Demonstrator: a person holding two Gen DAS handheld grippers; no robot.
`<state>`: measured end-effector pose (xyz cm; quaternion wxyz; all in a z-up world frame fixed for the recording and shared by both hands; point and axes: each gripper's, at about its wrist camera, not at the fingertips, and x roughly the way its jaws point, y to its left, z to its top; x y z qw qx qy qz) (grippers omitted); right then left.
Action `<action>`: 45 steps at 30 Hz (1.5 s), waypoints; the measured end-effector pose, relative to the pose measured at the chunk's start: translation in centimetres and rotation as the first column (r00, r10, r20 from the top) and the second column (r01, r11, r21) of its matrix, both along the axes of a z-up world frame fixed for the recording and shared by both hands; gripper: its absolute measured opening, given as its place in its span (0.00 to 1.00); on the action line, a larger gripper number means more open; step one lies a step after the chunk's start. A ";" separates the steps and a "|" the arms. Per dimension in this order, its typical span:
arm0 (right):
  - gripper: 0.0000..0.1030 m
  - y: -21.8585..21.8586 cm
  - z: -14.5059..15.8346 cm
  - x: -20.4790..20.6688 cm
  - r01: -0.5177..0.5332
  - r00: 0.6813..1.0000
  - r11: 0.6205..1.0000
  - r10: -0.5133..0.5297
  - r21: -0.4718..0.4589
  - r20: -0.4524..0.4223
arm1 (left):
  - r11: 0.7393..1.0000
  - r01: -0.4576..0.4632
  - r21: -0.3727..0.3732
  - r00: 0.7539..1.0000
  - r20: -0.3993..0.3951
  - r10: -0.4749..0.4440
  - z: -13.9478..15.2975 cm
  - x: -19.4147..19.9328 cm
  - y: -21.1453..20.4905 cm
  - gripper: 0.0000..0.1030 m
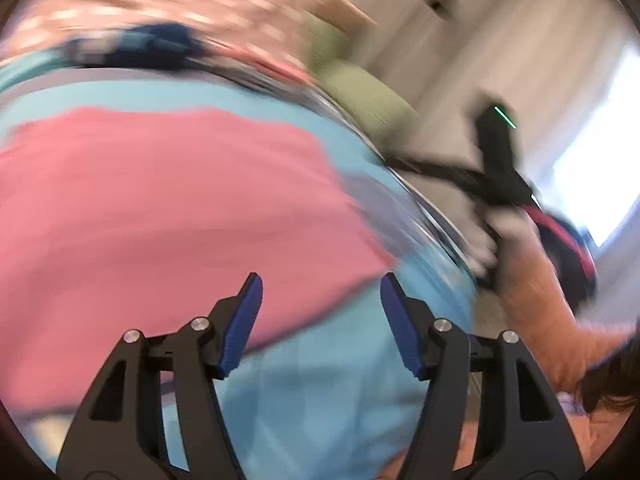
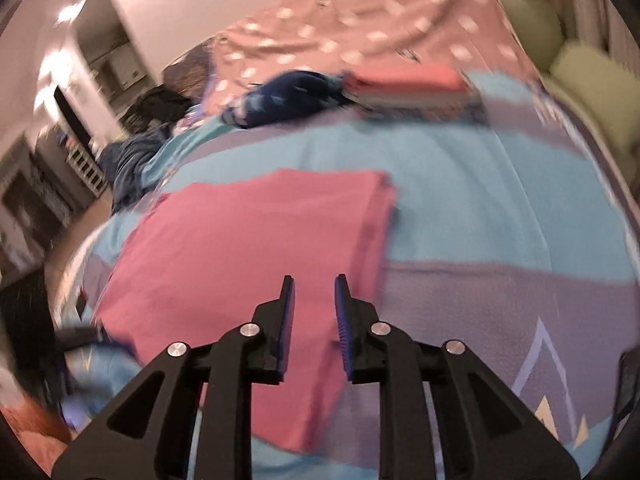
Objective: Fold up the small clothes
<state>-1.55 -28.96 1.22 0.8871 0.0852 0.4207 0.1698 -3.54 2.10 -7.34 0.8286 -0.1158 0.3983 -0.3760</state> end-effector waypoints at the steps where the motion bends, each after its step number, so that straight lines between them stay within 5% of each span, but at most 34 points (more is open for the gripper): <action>1: 0.28 2.1 0.5 -0.3 -0.050 0.998 0.998 0.051 -0.024 0.021 | 0.995 -0.098 -0.010 0.995 0.002 0.098 0.0 0.0 3.4 0.61; 5: 0.33 10.7 1.4 -1.9 -0.260 0.960 0.960 0.268 -0.102 0.076 | 0.928 -0.371 -0.030 0.928 -0.011 0.371 -0.5 -1.5 13.6 0.61; 10: 0.34 21.3 0.3 -3.2 -0.491 0.856 0.853 0.510 -0.177 0.082 | 0.860 -0.506 -0.072 0.863 -0.030 0.505 -1.6 -3.7 20.5 0.63; 13: 0.35 27.1 -1.2 -3.6 -0.596 0.780 0.767 0.623 -0.237 0.053 | 0.838 -0.536 -0.097 0.844 -0.063 0.533 -2.9 -3.4 23.1 0.63; 17: 0.35 31.6 -3.1 -3.6 -0.637 0.739 0.708 0.674 -0.305 0.019 | 0.842 -0.529 -0.107 0.849 -0.084 0.522 -4.1 -2.7 24.2 0.64; 26: 0.44 35.9 -6.1 -4.1 -0.641 0.708 0.644 0.706 -0.418 0.001 | 0.910 -0.374 -0.180 0.923 -0.170 0.345 -5.3 7.6 22.3 0.67; 31: 0.43 36.3 -6.5 -3.1 -0.579 0.754 0.682 0.657 -0.447 0.026 | 0.935 -0.312 -0.169 0.937 -0.218 0.273 -6.4 14.3 20.2 0.66; 33: 0.43 36.2 -6.6 -2.3 -0.554 0.775 0.699 0.632 -0.452 0.026 | 0.933 -0.309 -0.185 0.935 -0.236 0.263 -6.7 16.9 19.9 0.62; 35: 0.43 36.3 -6.8 -1.6 -0.548 0.787 0.714 0.616 -0.435 0.020 | 0.929 -0.321 -0.184 0.930 -0.249 0.272 -6.9 18.9 19.9 0.27; 37: 0.40 36.6 -7.0 -1.3 -0.548 0.788 0.717 0.616 -0.431 0.022 | 0.924 -0.338 -0.179 0.922 -0.261 0.286 -7.2 20.6 20.2 0.10; 39: 0.08 37.0 -7.2 -1.1 -0.579 0.768 0.706 0.640 -0.408 0.018 | 0.916 -0.363 -0.173 0.916 -0.248 0.316 -7.0 21.3 20.6 0.08; 43: 0.04 37.1 -7.7 -1.6 -0.590 0.762 0.705 0.648 -0.393 0.017 | 0.924 -0.370 -0.099 0.918 -0.194 0.347 -7.2 21.4 20.4 0.07; 45: 0.04 36.6 -7.7 -1.0 -0.593 0.769 0.724 0.639 -0.351 0.018 | 0.917 -0.379 -0.125 0.912 -0.220 0.347 -7.6 21.3 20.8 0.07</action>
